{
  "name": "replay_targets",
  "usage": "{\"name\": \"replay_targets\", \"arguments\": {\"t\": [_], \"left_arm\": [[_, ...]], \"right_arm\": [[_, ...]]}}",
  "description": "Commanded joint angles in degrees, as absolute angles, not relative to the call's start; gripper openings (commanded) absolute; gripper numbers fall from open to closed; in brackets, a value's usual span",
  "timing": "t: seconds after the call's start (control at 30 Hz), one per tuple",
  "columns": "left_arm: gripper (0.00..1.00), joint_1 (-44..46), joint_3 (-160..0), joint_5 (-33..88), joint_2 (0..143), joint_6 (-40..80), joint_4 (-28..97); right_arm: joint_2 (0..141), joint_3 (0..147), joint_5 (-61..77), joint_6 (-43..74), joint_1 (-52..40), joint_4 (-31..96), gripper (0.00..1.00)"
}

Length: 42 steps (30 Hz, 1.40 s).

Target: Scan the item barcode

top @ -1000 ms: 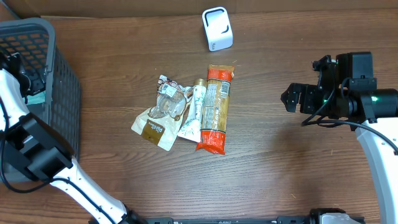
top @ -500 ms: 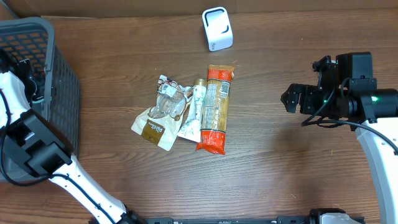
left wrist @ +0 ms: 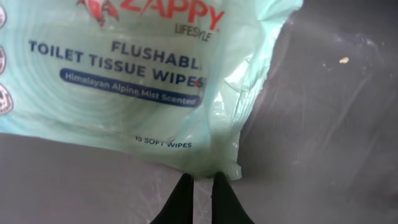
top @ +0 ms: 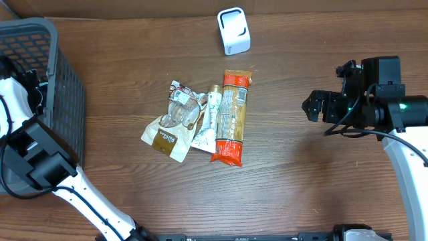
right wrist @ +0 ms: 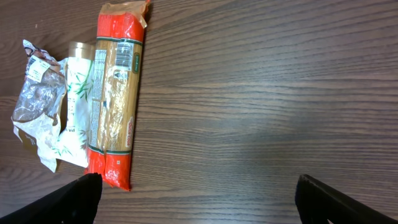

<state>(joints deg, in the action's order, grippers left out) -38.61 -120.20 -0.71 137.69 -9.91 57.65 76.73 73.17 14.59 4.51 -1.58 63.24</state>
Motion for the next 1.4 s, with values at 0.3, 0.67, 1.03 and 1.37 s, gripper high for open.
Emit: {"name": "replay_targets", "arguments": {"t": [0.3, 0.67, 1.03, 1.37], "left_arm": [[0.04, -38.2, -127.5, 0.1, 130.6, 13.7, 63.5], [0.92, -38.3, -126.5, -0.6, 126.5, 22.8, 61.6], [1.00, -39.0, -124.6, -3.2, 133.9, 33.6, 55.5], [1.00, -38.9, -123.3, -5.2, 137.1, 41.8, 52.5]], "right_arm": [[76.7, 72.9, 14.3, 4.7, -1.9, 62.7, 1.00], [76.7, 72.9, 14.7, 4.7, -1.9, 62.5, 1.00], [76.7, 72.9, 15.5, 4.7, -1.9, 63.1, 1.00], [76.7, 72.9, 15.6, 4.7, -1.9, 64.2, 1.00]]}}
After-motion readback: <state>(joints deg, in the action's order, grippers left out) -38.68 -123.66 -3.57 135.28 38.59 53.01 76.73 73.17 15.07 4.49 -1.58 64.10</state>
